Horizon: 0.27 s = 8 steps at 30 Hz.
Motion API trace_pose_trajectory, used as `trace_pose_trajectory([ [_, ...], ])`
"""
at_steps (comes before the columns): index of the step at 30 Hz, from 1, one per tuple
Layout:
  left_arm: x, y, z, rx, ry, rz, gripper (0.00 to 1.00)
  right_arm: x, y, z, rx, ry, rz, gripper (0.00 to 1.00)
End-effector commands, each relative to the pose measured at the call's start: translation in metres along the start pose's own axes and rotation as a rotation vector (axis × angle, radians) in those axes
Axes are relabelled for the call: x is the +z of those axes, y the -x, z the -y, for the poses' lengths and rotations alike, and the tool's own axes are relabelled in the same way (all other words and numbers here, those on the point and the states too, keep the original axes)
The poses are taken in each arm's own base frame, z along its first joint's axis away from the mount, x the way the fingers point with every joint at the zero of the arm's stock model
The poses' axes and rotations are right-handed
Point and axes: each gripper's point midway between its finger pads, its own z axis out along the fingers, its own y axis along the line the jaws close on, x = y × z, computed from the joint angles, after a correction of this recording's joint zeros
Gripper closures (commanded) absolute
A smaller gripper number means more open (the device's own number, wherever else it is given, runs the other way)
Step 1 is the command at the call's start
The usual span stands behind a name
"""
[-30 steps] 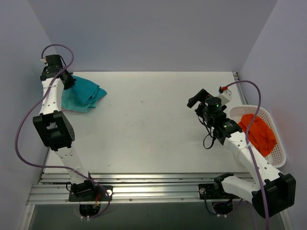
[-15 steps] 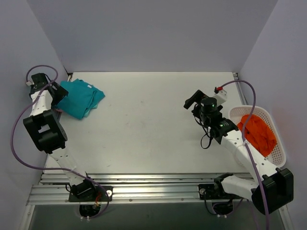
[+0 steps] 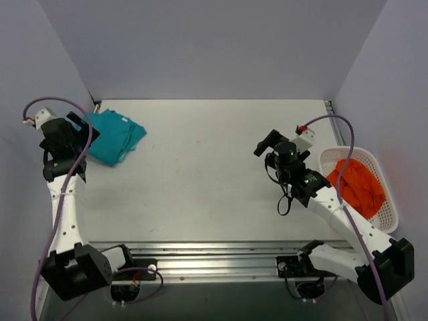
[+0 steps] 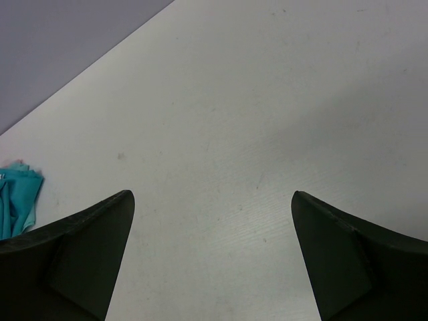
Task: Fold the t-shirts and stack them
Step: Neatly place the folded tshirt to the corner
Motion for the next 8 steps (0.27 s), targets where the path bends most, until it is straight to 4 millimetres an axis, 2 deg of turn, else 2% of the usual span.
trace_pose_trajectory([
  [1, -0.044, 0.008, 0.003, 0.041, -0.021, 0.109, 0.06, -0.011, 0.005, 0.014, -0.010, -0.041, 0.034, 0.00],
  [2, -0.051, 0.002, -0.001, 0.053, 0.003, 0.119, 0.06, -0.012, 0.004, 0.015, -0.013, -0.043, 0.032, 0.00],
  [3, -0.068, -0.001, 0.011, 0.069, -0.053, 0.132, 0.06, -0.014, 0.004, 0.017, -0.013, -0.044, 0.033, 0.00],
  [4, -0.074, -0.005, 0.015, 0.075, -0.076, 0.136, 0.06, -0.017, 0.005, 0.019, -0.010, -0.041, 0.039, 0.00],
  [8, -0.083, -0.016, 0.018, 0.105, -0.119, 0.154, 0.06, -0.025, 0.004, 0.027, -0.024, -0.050, 0.035, 0.00],
])
